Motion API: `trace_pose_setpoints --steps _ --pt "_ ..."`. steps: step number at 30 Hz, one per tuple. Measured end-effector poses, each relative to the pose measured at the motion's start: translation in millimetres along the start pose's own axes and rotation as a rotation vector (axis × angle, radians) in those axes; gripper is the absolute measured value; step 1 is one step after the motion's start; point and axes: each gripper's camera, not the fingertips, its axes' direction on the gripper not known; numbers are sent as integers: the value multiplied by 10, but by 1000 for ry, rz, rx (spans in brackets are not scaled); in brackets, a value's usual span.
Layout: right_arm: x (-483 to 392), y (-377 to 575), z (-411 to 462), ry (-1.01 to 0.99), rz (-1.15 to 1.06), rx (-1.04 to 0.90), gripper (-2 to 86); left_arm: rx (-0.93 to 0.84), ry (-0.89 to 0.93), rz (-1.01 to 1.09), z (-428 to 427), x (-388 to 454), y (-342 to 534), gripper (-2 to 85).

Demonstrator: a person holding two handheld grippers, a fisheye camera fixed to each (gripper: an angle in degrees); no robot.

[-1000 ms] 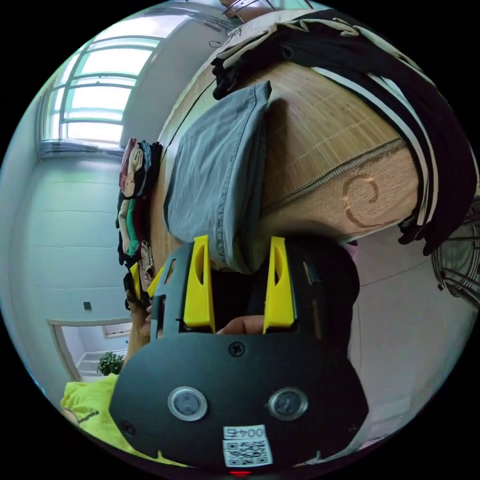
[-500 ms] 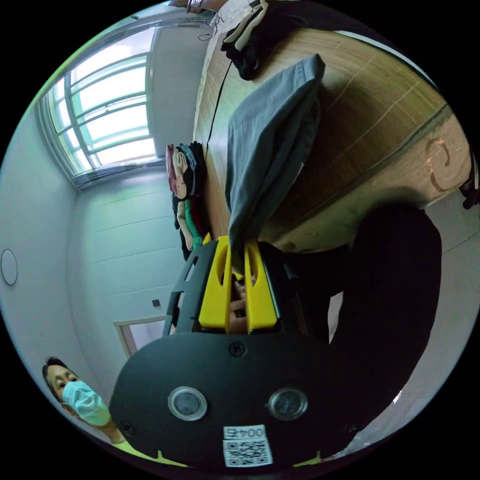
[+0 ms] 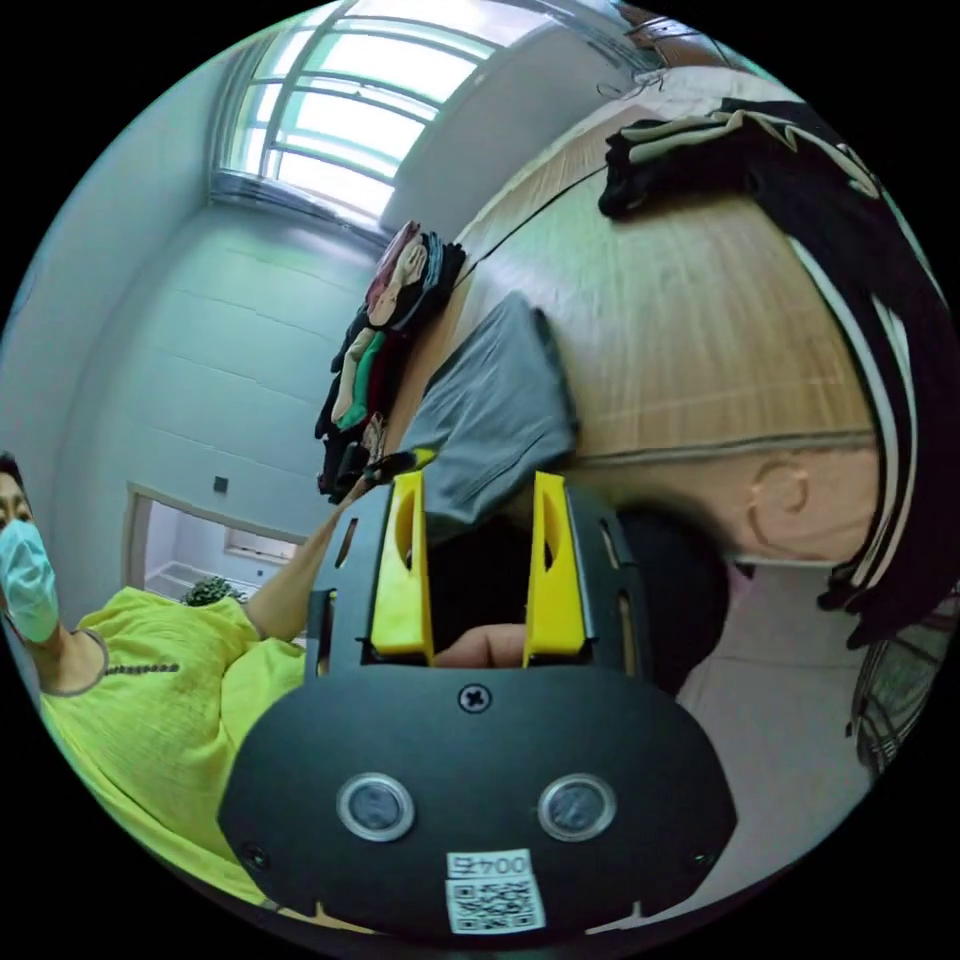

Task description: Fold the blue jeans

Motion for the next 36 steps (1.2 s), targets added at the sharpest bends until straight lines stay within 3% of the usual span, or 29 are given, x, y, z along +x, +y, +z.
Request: trace_pose_setpoints --steps 8,15,29,33,36 --pt "14 -1121 867 -88 -113 -258 206 -81 23 -26 -745 -486 164 69" --pt "-411 -1833 1873 -145 -200 -482 208 -127 8 -6 -679 -432 291 71" --pt "-897 -2926 2828 -257 -119 -569 121 -146 15 26 4 -316 833 69" --pt "-1123 -3045 2963 -172 -89 -536 72 -125 -9 37 248 -274 1021 68" --pt "-1634 -3054 2846 -44 -107 -450 63 -80 -124 76 443 -68 1206 67"
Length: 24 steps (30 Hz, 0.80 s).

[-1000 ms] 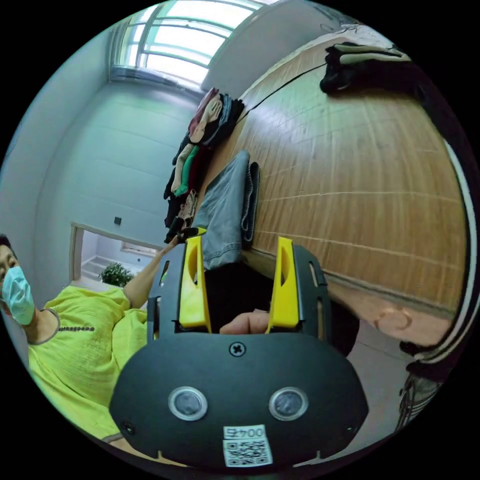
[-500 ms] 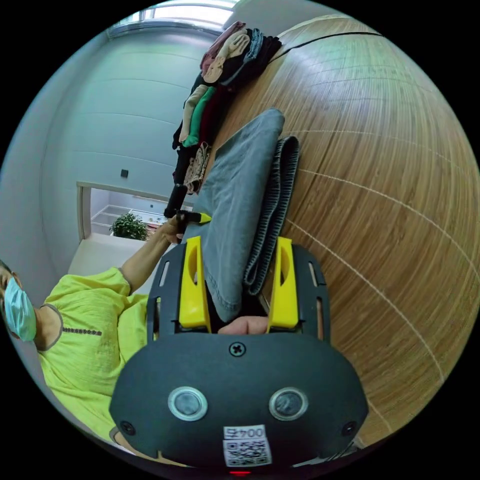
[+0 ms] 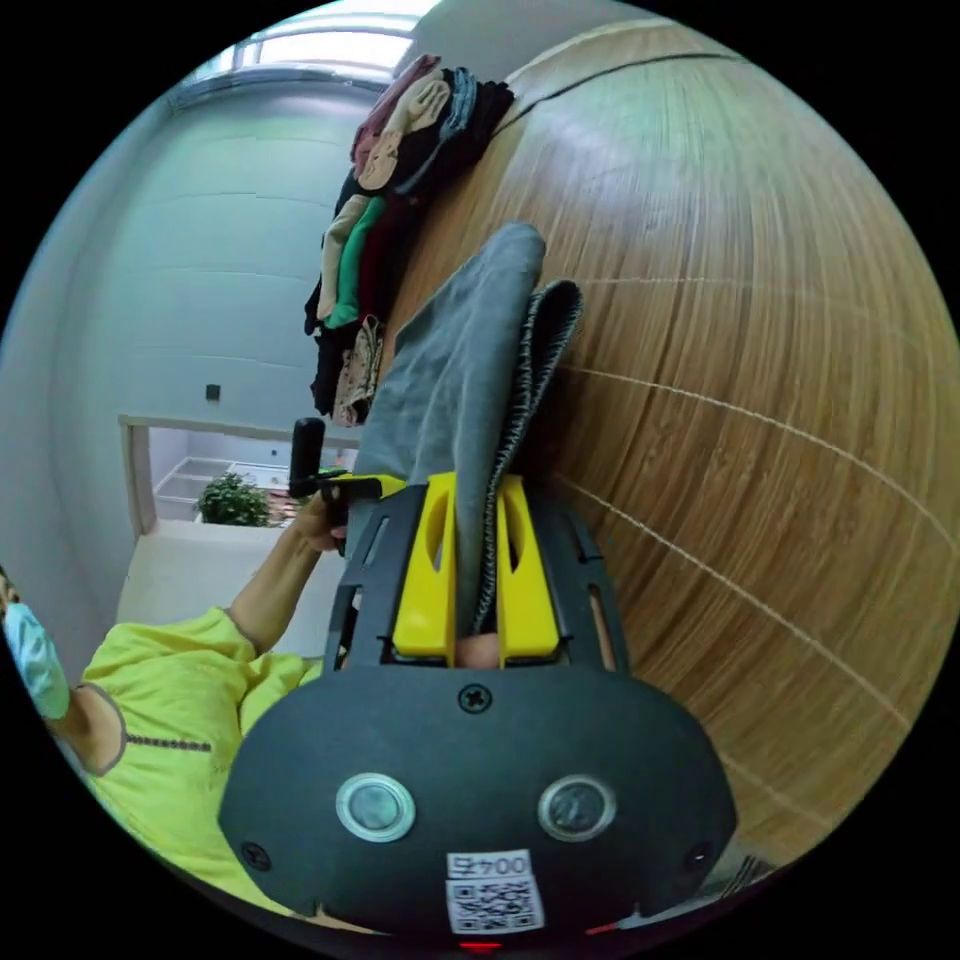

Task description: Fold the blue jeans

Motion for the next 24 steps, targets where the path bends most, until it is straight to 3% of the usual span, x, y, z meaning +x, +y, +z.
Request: trace_pose_setpoints --steps 2,8,15,20,24 --pt "-500 -11 -70 81 -61 19 62 44 -136 53 117 333 143 68" --pt "-2110 -173 -163 188 -248 16 61 189 -289 168 92 1017 836 68" --pt "-3402 -832 477 68 -344 -22 63 331 -310 125 -514 802 1591 68" --pt "-4309 -1489 1145 -23 -400 24 63 350 -509 136 -1325 643 1635 69" --pt "-4764 -2147 1870 -121 -323 54 75 323 -633 107 -1784 349 1403 75"
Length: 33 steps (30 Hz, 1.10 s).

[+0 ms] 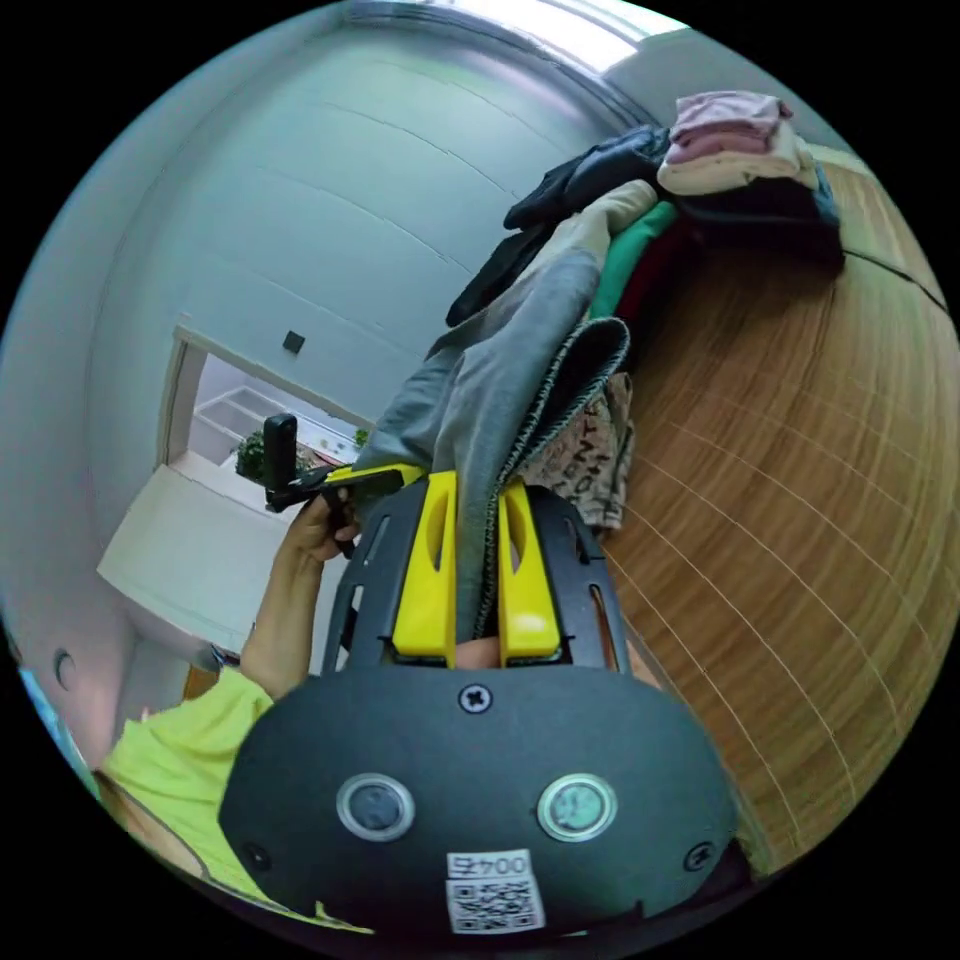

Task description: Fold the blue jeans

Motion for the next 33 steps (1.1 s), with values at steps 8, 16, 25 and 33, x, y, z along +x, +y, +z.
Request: trace_pose_setpoints --steps 8,16,25,33 --pt "420 -213 721 363 109 29 83 -52 -548 -366 944 -1206 161 61" --pt "190 1333 -923 928 -138 72 65 338 -309 -154 1627 167 1088 14" --pt "548 3716 -2493 1371 228 -69 22 151 -177 285 3957 3049 1390 7" --pt "1001 4602 -3080 1191 368 -13 -2 74 -395 399 4976 4055 1263 4"
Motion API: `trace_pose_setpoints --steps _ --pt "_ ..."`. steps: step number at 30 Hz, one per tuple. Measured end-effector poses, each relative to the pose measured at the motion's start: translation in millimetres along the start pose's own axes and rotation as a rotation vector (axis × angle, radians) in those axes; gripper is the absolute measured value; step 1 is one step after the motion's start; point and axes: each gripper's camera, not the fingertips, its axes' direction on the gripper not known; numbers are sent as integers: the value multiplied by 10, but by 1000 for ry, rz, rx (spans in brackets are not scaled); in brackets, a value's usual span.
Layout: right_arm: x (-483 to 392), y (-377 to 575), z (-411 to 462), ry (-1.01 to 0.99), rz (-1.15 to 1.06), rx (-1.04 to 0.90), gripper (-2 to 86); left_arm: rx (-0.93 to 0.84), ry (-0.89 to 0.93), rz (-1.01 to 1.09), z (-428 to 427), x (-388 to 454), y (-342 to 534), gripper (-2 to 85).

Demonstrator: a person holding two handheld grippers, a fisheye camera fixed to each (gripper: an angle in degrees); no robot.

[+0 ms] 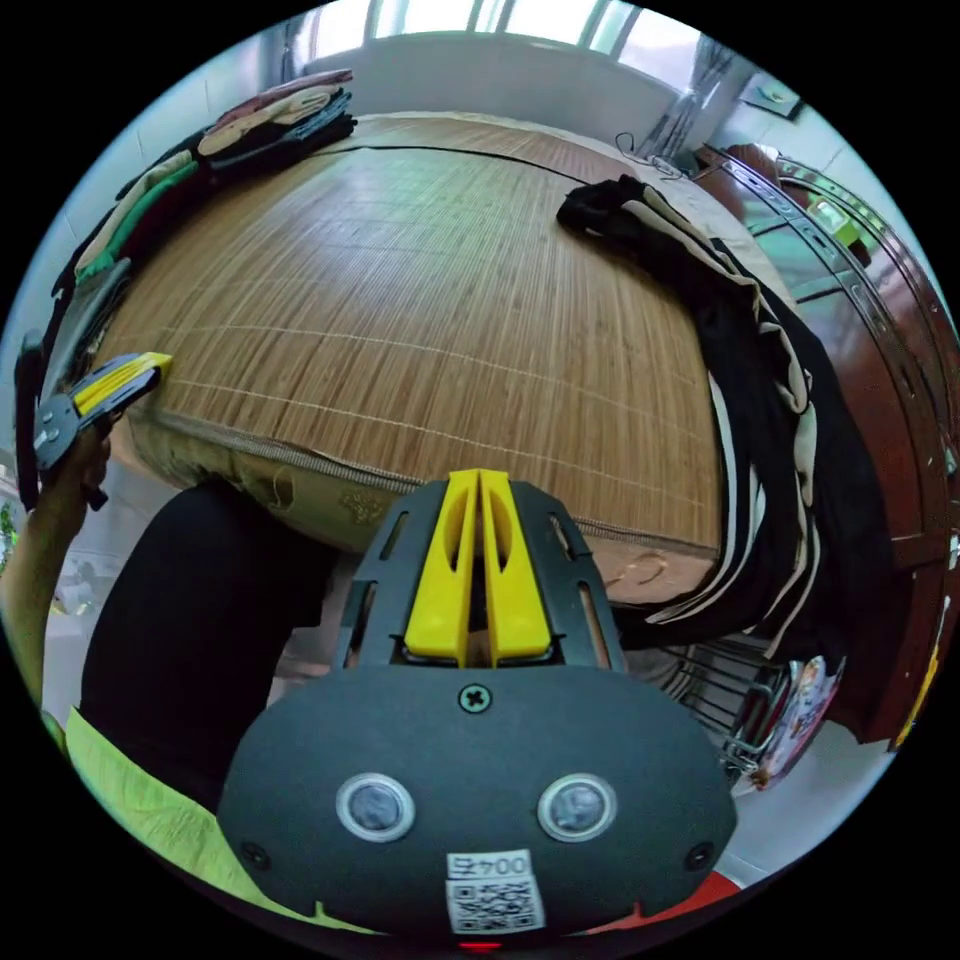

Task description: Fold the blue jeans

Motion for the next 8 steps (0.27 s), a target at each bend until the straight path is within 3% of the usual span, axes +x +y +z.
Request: trace_pose_setpoints --steps 5,8 --pt "508 233 39 -139 67 11 36 -48 -45 -29 221 -112 -94 2" --pt "1108 575 -89 -239 200 151 78 -120 13 -59 257 -395 -203 2"
